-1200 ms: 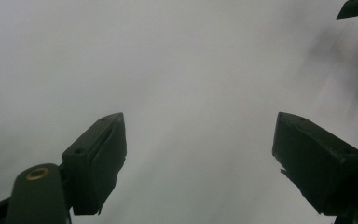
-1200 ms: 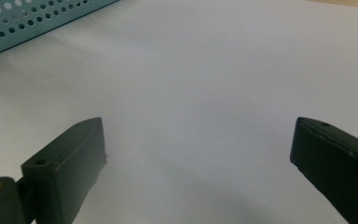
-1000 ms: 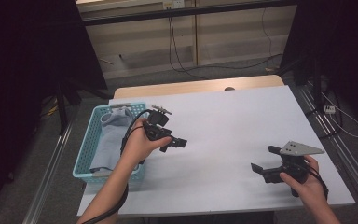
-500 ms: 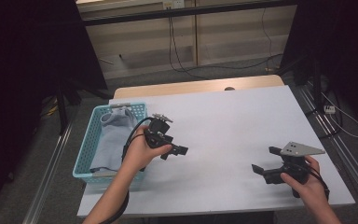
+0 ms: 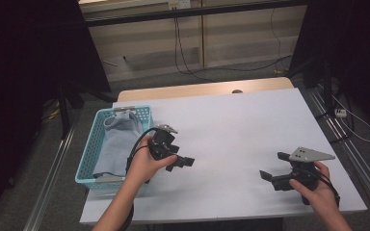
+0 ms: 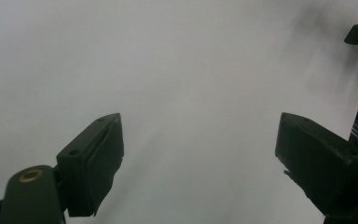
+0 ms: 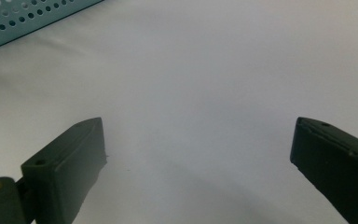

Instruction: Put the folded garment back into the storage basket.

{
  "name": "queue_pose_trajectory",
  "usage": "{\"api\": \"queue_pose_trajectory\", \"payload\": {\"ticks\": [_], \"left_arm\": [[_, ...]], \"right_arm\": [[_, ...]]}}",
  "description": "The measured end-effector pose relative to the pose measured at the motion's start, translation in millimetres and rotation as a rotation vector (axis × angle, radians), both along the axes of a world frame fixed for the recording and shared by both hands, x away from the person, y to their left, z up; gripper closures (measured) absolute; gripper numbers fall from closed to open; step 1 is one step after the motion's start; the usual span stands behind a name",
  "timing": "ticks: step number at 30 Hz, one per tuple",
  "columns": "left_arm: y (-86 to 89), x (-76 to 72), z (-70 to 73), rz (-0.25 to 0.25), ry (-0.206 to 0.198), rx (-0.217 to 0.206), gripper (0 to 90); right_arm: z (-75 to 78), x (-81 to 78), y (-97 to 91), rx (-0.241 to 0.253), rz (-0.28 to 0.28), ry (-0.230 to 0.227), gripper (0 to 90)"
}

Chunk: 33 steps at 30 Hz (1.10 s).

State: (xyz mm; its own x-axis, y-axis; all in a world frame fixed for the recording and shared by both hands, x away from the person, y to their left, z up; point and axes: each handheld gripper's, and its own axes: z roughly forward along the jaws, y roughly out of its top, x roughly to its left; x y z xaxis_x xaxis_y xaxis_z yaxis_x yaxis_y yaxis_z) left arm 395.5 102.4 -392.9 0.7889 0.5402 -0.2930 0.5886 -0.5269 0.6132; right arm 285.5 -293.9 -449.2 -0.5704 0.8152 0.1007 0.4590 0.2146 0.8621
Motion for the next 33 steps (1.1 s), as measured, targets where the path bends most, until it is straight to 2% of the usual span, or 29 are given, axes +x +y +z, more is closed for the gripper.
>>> {"api": "queue_pose_trajectory", "payload": {"ticks": [8,13,17,25,33], "left_arm": [[1.6,-8.0,-5.9,-0.01,-0.012,-0.009,15.7],[3.3,-12.3,-9.7,-0.016,-0.014,-0.039,15.7],[5.5,-16.0,-12.8,-0.017,-0.021,-0.047,15.6],[8.9,-21.4,-18.9,-0.018,-0.025,-0.062,15.7],[11.8,-24.7,-24.1,-0.02,-0.03,-0.078,15.5]], "right_arm": [[0.0,-0.5,2.3,-0.001,0.003,0.004,3.2],[-0.3,-0.9,3.0,-0.01,0.004,0.008,3.2],[1.1,-1.2,3.5,-0.011,0.004,0.011,3.2],[-2.3,-8.3,-2.0,-0.044,0.003,0.031,3.3],[-6.7,-11.3,-7.5,-0.025,-0.006,0.029,3.3]]}}
